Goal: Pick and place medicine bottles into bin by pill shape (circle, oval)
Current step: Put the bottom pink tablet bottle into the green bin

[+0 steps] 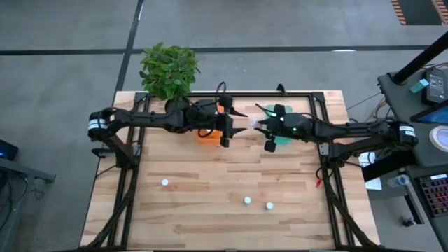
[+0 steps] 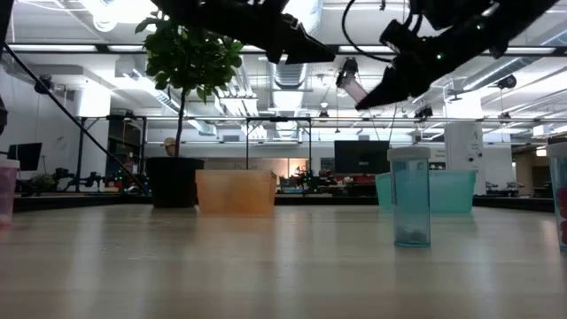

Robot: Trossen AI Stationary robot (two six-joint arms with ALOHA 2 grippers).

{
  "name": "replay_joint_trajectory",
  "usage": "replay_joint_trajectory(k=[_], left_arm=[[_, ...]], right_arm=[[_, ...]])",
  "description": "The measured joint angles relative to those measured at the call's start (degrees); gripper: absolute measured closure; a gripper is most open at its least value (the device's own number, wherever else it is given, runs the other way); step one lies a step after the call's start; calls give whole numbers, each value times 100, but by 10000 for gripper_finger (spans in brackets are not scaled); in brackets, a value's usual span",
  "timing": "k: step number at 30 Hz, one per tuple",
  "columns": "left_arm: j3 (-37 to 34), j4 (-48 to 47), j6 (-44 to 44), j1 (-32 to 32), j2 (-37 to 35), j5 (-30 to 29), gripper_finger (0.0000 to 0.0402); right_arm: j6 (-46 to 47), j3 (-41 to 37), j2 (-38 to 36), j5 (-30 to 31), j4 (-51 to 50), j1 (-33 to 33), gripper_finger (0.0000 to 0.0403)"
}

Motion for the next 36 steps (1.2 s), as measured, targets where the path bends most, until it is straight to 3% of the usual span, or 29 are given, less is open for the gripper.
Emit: replay_joint_trajectory(k=[6, 10, 24, 36], left_arm=[[-602, 1349, -332, 0, -268, 7, 195], [-750, 1714, -629, 0, -253, 29, 195], [-779, 1926, -1663, 48, -92, 383, 195], [-772, 2867, -1943, 54, 198, 552, 196]], right_arm=[[-58, -723, -5, -280, 2480, 2, 299], [-64, -833, 136, -548, 3424, 2, 302], [-266, -495, 578, -636, 3918, 2, 303], [-184, -466, 597, -642, 4109, 2, 304]])
